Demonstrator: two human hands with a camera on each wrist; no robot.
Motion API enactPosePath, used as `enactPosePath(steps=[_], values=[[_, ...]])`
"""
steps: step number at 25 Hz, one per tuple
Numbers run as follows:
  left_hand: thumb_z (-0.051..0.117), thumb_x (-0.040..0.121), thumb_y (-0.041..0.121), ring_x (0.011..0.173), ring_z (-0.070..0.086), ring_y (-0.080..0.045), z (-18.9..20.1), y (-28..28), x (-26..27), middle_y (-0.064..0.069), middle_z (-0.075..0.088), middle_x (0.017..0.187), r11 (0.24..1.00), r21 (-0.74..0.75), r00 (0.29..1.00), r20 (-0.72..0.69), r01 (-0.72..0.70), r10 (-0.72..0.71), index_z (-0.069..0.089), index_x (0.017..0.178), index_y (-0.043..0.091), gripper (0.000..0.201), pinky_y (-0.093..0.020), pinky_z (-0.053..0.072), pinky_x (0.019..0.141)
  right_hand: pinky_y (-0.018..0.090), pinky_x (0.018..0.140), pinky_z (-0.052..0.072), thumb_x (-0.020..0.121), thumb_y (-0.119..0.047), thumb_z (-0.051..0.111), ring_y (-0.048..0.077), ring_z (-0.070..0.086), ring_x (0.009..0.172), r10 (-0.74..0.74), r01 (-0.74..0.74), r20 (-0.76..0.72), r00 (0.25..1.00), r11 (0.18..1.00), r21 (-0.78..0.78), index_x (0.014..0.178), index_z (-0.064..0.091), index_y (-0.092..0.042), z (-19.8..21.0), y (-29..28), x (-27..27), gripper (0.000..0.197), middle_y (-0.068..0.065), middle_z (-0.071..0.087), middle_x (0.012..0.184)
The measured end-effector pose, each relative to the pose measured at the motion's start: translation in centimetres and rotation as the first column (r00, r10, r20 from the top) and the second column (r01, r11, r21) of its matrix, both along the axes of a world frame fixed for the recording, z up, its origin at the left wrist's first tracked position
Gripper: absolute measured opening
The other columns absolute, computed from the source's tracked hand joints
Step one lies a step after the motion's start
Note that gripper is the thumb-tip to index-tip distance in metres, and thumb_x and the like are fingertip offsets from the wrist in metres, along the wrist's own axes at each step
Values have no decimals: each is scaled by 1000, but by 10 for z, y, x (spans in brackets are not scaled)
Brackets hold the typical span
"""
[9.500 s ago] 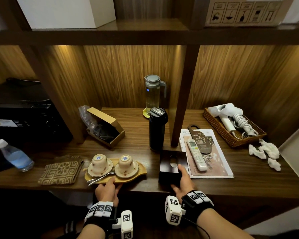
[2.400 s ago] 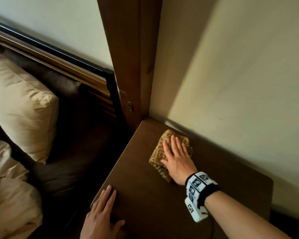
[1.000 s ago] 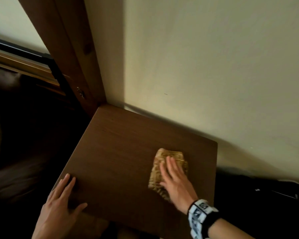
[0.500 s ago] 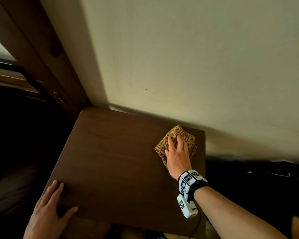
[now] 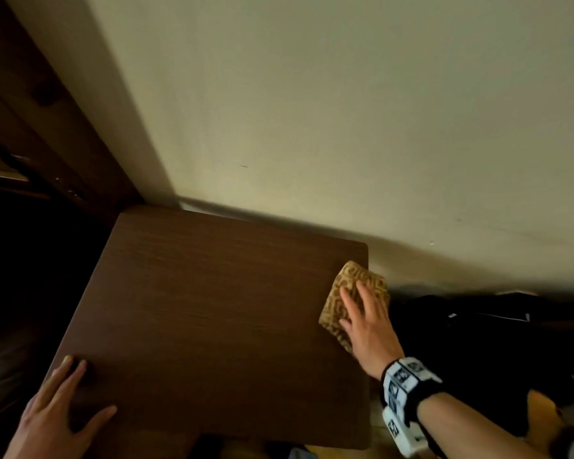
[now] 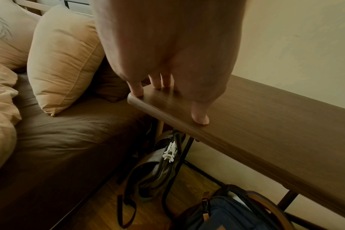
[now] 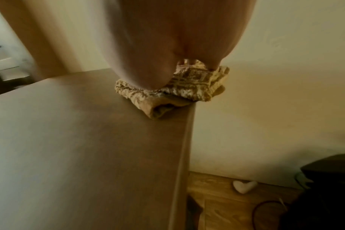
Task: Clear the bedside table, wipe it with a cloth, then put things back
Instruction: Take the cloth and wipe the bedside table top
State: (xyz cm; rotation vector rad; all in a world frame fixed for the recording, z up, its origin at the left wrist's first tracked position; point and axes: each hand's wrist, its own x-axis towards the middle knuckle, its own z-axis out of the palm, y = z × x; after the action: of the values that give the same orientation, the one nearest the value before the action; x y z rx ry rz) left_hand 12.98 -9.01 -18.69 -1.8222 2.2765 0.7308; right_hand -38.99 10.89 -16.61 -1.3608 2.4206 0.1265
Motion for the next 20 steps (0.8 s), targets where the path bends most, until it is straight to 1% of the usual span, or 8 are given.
enactPosePath(steps=[2, 4, 7, 10, 12, 16, 18, 20], values=[[59, 50, 80, 149, 42, -32, 2, 0, -1, -8, 43, 164, 1000, 3, 1000, 5, -15, 15, 57, 148, 13, 119, -55, 31, 120, 60, 131, 23, 110, -44, 32, 44, 12, 164, -79, 79, 29, 996, 997, -3, 170, 21, -22, -6, -31, -19, 65, 21, 8, 177], [66, 51, 77, 148, 44, -35, 7, 0, -7, -10, 45, 163, 999, -12, 1000, 6, -31, 31, 57, 147, 12, 117, -55, 32, 119, 61, 131, 21, 112, -38, 37, 42, 6, 165, -24, 26, 31, 999, 998, -51, 170, 19, -21, -10, -61, -6, 63, 20, 5, 179], [98, 58, 50, 149, 42, -37, 16, 1, -14, -6, 41, 164, 999, -2, 999, 6, -53, 53, 55, 150, 11, 109, -62, 34, 120, 61, 133, 12, 111, -29, 45, 36, -4, 166, 214, -203, 79, 974, 971, -122, 171, 18, -23, -7, -76, 66, 66, 17, 2, 180], [95, 66, 44, 153, 35, -33, 21, 2, -14, 1, 32, 170, 995, 45, 996, 20, -92, 91, 46, 157, 19, 107, -57, 30, 125, 55, 132, -4, 111, -28, 41, 30, -13, 166, 485, -467, 190, 854, 874, -132, 171, 9, -28, 0, -57, 144, 67, 10, -7, 181], [90, 71, 50, 156, 30, -30, 23, 2, -12, 4, 27, 172, 994, 50, 995, -8, -96, 97, 41, 160, 22, 106, -53, 27, 127, 54, 132, -4, 111, -34, 40, 25, -15, 165, 568, -558, 223, 792, 822, -109, 171, 7, -31, 0, -30, 162, 68, 5, -10, 181], [84, 78, 55, 158, 25, -23, 27, 3, -12, 6, 25, 173, 998, 42, 995, -80, -51, 55, 37, 162, 23, 101, -46, 27, 128, 54, 132, 23, 109, -44, 44, 25, -6, 167, 393, -393, 130, 910, 919, -31, 171, 8, -34, -1, -9, 111, 73, 2, -5, 181], [82, 79, 56, 158, 26, -21, 26, 4, -6, 7, 25, 173, 999, 31, 994, -97, -42, 45, 38, 161, 22, 99, -45, 29, 128, 55, 131, 24, 109, -41, 40, 28, -6, 166, 263, -265, 102, 959, 964, -1, 172, 10, -30, -3, -46, 93, 70, 5, -6, 180], [79, 82, 58, 159, 23, -19, 24, 5, 1, 9, 22, 173, 999, 17, 992, -122, -30, 32, 37, 162, 21, 97, -43, 27, 128, 59, 132, 19, 111, -38, 40, 32, -6, 166, 259, -258, 52, 964, 966, -18, 171, 8, -27, -7, -107, 105, 69, 9, -7, 180]])
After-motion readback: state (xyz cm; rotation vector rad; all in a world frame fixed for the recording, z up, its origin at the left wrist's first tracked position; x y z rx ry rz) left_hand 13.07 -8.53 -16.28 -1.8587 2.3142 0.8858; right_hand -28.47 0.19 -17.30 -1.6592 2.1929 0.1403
